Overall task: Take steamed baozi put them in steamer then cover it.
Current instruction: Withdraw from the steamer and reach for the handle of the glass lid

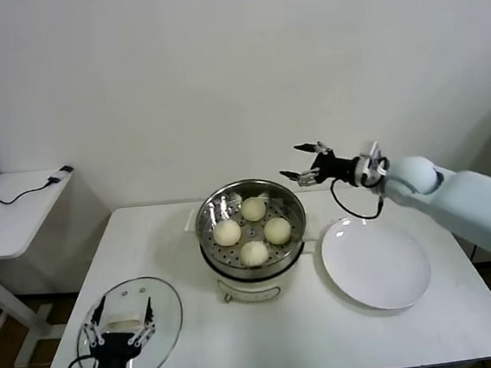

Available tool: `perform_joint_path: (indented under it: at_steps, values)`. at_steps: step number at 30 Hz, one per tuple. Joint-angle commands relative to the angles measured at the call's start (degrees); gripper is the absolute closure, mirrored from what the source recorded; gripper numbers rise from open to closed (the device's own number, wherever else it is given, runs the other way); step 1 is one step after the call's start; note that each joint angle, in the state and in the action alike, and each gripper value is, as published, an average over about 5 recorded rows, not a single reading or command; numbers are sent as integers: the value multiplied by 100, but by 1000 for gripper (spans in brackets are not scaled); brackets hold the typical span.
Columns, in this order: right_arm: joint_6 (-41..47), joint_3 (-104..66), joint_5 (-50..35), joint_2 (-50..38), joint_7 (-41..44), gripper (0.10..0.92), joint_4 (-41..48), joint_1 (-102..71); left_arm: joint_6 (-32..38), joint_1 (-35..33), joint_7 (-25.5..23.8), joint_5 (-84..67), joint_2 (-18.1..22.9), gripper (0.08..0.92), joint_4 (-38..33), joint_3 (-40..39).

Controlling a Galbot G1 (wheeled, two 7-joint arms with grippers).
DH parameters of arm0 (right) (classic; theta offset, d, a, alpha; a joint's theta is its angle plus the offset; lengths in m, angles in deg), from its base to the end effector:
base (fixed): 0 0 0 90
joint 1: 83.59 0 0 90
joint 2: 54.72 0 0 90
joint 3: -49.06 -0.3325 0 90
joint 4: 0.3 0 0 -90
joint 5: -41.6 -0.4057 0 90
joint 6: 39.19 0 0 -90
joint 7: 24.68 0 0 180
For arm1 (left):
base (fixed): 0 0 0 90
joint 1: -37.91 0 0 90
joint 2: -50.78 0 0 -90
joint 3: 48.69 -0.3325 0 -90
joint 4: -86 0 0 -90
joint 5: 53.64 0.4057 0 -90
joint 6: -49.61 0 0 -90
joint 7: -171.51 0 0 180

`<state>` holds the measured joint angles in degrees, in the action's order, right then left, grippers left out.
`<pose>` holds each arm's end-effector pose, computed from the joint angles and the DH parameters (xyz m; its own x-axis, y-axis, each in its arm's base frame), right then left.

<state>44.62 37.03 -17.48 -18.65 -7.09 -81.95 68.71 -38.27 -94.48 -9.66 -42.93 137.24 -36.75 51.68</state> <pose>0.5239 -0.0852 -0.1806 -0.6735 -0.7126 0.1964 -0.7382 0.6352 -0.2270 0.1744 0.0683 -0.3068 -0.9884 -0.0863 0.1247 -0.0388 0.9389 0.3419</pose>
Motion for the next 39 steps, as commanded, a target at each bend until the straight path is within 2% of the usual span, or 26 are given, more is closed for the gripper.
perform_joint_path:
  at_steps: [1, 9, 19, 25, 39]
  values:
    - [133, -4411, 281, -433, -818, 203, -854, -4048, -133, 51, -43, 1375, 36, 177, -111, 69]
    - [677, -6756, 821, 273, -862, 203, -1366, -6367, 162, 141, -89, 4468, -84, 177, -35, 287]
    - [682, -7878, 1576, 1311, -582, 203, -1557, -7523, 490, 226, 264, 7850, -76, 177, 642, 478]
    - [552, -7986, 2015, 1616, -469, 203, -1404, -7701, 493, 356, 439, 8351, -34, 177, 1201, 472]
    - [404, -8098, 2342, 1841, -416, 203, -1234, -7762, -2, 969, 772, 8050, 0, 177, 2192, 428]
